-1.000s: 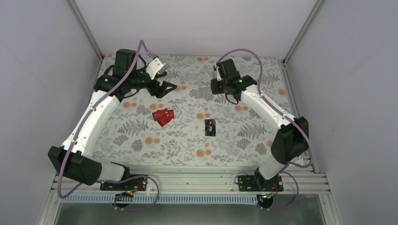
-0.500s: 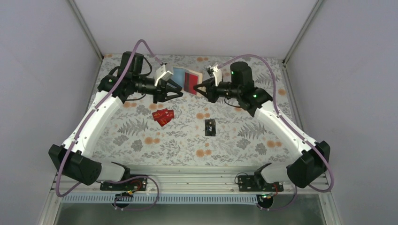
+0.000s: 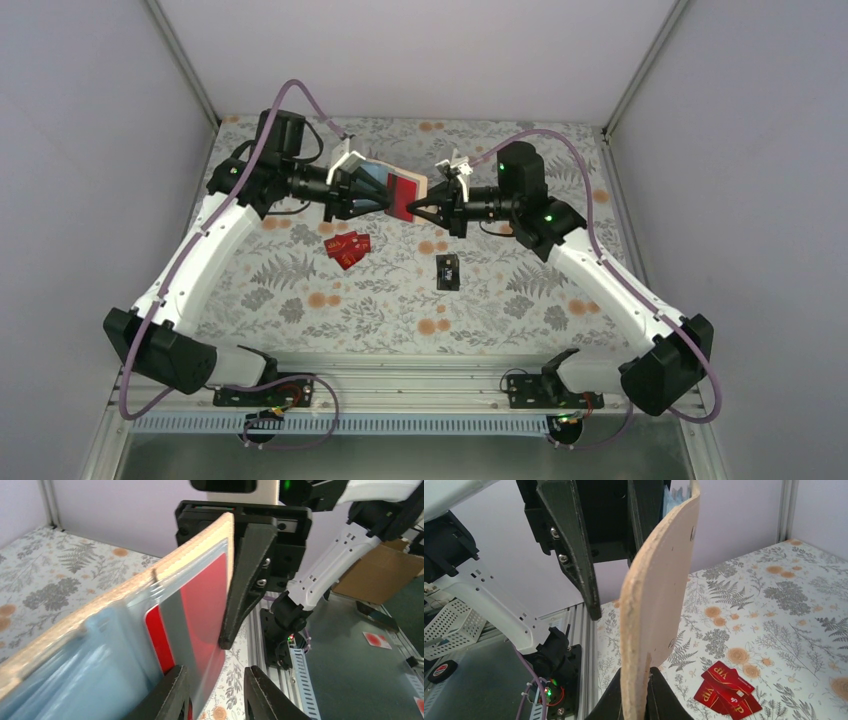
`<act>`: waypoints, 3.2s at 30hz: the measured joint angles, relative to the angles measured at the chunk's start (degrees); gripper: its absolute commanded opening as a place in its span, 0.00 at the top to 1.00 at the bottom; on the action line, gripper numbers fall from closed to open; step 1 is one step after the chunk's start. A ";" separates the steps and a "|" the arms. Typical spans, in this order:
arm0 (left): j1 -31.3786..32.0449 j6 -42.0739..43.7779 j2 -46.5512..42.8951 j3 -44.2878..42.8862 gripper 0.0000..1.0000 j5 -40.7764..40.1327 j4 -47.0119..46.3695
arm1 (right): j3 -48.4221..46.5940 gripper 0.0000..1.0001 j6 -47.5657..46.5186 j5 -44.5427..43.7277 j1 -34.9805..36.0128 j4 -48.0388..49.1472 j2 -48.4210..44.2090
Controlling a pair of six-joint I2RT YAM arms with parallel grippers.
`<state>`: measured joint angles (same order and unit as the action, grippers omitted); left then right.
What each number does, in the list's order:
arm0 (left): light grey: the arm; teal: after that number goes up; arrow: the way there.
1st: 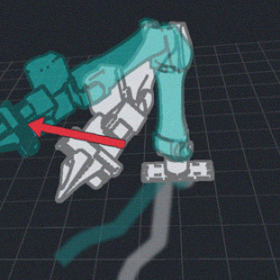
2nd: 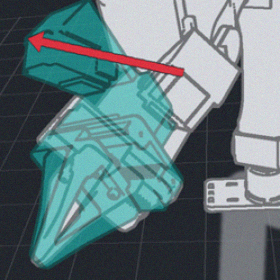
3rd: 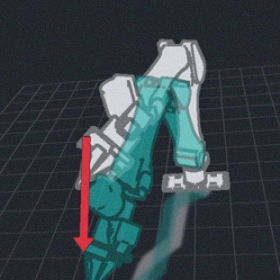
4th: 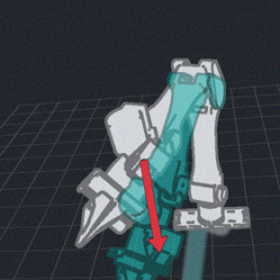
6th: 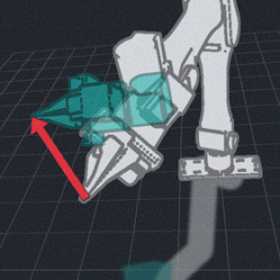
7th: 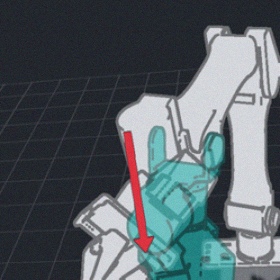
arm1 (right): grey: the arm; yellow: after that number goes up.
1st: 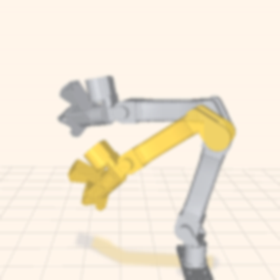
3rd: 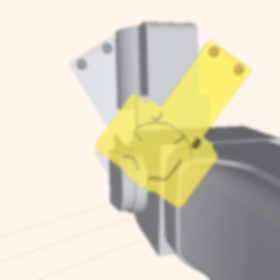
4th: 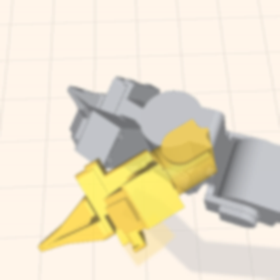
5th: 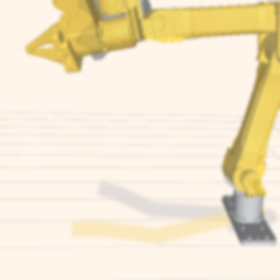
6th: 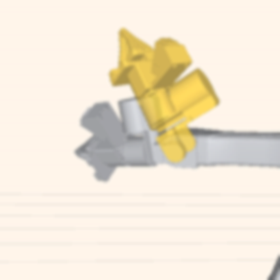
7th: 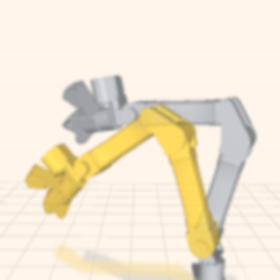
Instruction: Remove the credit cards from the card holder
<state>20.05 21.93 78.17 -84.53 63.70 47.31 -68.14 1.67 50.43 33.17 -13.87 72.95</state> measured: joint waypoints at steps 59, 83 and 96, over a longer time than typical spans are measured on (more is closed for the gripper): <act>3.37 3.63 0.85 -6.64 0.94 -3.08 4.66 | 0.63 0.96 0.00 0.48 -0.66 3.72 -1.75; 1.14 9.53 0.09 -7.37 0.85 1.51 9.66 | 0.94 0.96 -1.79 2.82 -0.81 3.85 -2.32; 0.15 9.64 -0.20 -7.34 0.87 0.22 10.27 | 1.20 0.96 -2.21 2.75 -1.46 3.67 -2.54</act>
<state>20.21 31.57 77.97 -91.88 63.92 57.58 -66.94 -0.54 53.19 31.70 -10.20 70.41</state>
